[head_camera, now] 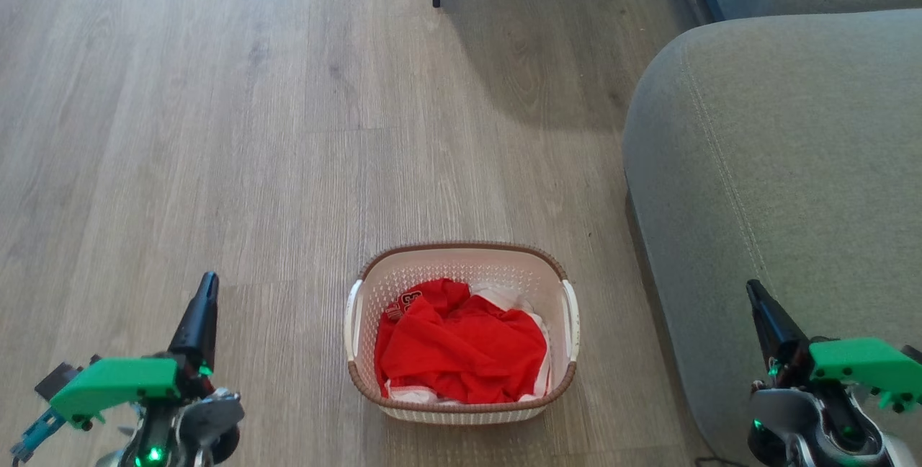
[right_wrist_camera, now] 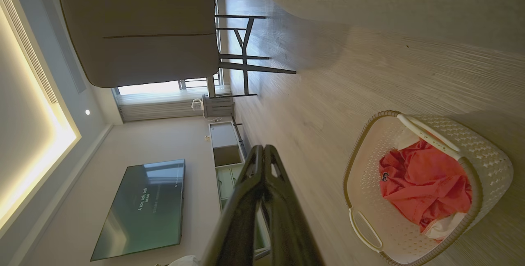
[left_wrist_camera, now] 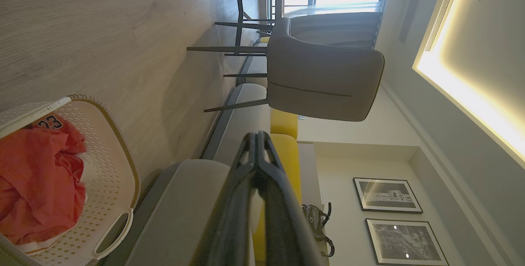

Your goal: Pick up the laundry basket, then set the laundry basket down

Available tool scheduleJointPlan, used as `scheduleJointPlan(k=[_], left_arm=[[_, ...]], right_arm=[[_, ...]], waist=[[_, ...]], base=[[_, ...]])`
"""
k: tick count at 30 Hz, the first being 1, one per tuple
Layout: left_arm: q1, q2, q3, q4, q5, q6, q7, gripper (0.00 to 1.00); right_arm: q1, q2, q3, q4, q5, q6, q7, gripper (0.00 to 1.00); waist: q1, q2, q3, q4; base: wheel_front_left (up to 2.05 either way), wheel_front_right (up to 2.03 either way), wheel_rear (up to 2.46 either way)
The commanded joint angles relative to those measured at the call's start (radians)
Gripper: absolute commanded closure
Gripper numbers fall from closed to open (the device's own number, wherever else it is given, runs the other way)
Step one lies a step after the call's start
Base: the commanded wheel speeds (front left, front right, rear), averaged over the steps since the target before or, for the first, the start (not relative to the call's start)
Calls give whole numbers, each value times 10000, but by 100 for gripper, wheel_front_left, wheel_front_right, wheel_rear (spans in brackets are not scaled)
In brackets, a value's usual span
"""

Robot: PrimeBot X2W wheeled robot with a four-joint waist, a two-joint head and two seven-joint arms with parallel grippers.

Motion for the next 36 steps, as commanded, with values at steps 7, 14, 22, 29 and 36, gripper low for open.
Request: scheduleJointPlan(k=[7, 14, 22, 29, 36], left_arm=[[-603, 45, 369, -293, -38, -67, 75, 100], [-603, 44, 370, -293, -38, -67, 76, 100], [-603, 43, 371, -294, -37, -67, 77, 100], [-603, 43, 372, -294, -36, -67, 78, 100], [-603, 42, 373, -294, -35, -67, 79, 100]], right_arm=[[-474, -158, 142, -319, 0, 14, 72, 100], [-475, -149, 129, -318, -11, 14, 82, 100], [-477, -138, 112, -317, -24, 14, 96, 100], [-478, -128, 99, -317, -35, 14, 106, 100], [-479, -120, 87, -316, -46, 14, 116, 100]], waist=[[0, 0, 0, 1], [0, 0, 0, 1], [0, 0, 0, 1], [0, 0, 0, 1], [0, 0, 0, 1]], base=[[0, 0, 0], [0, 0, 0], [0, 0, 0], [0, 0, 0], [0, 0, 0]])
